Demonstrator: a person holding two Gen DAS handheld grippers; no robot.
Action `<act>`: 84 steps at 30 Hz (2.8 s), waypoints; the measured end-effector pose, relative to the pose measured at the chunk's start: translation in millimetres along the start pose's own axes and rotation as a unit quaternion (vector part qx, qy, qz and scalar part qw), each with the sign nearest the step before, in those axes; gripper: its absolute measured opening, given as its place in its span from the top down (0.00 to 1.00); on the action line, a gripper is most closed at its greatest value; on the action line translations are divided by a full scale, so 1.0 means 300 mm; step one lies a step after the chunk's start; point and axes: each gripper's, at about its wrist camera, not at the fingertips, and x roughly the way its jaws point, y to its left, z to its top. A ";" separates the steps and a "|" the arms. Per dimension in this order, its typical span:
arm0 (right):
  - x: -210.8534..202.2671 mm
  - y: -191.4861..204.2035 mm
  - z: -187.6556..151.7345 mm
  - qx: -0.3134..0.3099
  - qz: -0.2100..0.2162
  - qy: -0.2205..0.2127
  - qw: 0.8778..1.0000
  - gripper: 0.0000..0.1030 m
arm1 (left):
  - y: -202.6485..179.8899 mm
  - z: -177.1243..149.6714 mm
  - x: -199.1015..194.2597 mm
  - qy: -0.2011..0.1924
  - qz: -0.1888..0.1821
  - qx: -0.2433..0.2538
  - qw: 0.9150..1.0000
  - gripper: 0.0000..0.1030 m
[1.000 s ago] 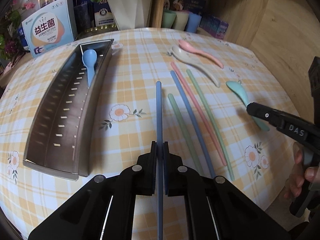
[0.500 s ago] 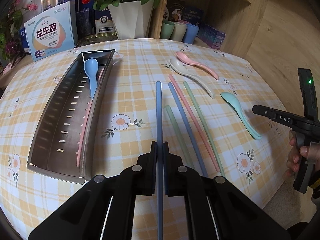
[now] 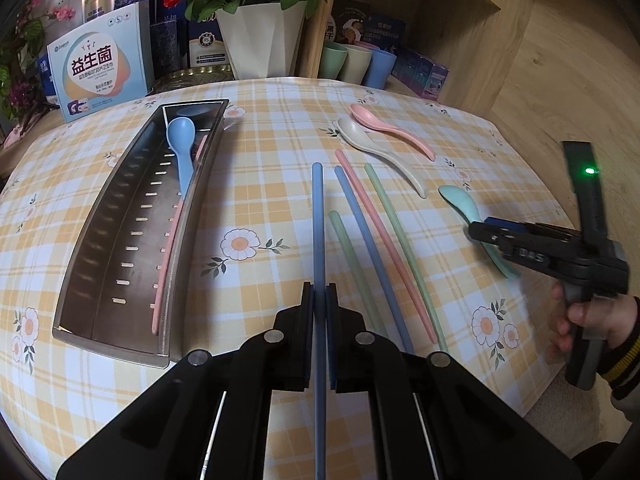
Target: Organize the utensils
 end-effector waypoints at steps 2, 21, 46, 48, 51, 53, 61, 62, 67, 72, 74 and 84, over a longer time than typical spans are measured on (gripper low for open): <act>0.025 -0.001 0.011 0.001 -0.019 0.004 1.000 0.69 | 0.004 0.000 -0.001 0.000 0.001 -0.002 1.000 0.95; -0.014 -0.029 0.018 0.078 0.100 0.002 0.992 0.76 | 0.004 -0.001 0.006 0.003 -0.003 -0.002 1.000 0.95; -0.082 -0.002 0.005 0.051 0.101 -0.033 0.993 0.77 | -0.002 0.001 -0.009 -0.004 0.000 0.004 1.000 0.95; -0.092 0.005 0.010 0.050 0.103 -0.039 0.993 0.77 | -0.002 0.003 -0.014 -0.007 0.001 0.004 1.000 0.95; -0.117 0.015 0.021 0.046 0.104 -0.052 0.992 0.77 | 0.000 0.006 -0.020 -0.010 0.001 0.003 1.000 0.95; -0.134 0.024 0.032 0.040 0.104 -0.062 0.992 0.77 | -0.002 0.006 -0.022 -0.010 0.002 0.002 1.000 0.95; -0.166 0.050 0.053 0.027 0.106 -0.078 0.991 0.77 | -0.004 0.006 -0.025 -0.011 0.002 0.003 1.000 0.95; -0.165 0.050 0.052 0.028 0.106 -0.078 0.991 0.77 | -0.003 0.006 -0.025 -0.011 0.002 0.003 1.000 0.95; -0.131 0.017 0.045 0.037 0.081 -0.059 0.994 0.82 | -0.006 0.005 -0.027 -0.011 0.001 0.004 1.000 0.95; -0.035 -0.052 0.054 0.048 0.059 -0.017 0.997 0.82 | -0.013 0.005 -0.032 -0.013 0.001 0.009 1.000 0.95; -0.023 -0.065 0.058 0.052 0.058 -0.004 0.997 0.82 | -0.011 0.006 -0.038 -0.016 0.002 0.008 1.000 0.95; -0.089 -0.074 -0.033 0.106 0.063 -0.003 0.992 0.69 | -0.003 0.003 -0.033 -0.014 -0.005 0.001 1.000 0.95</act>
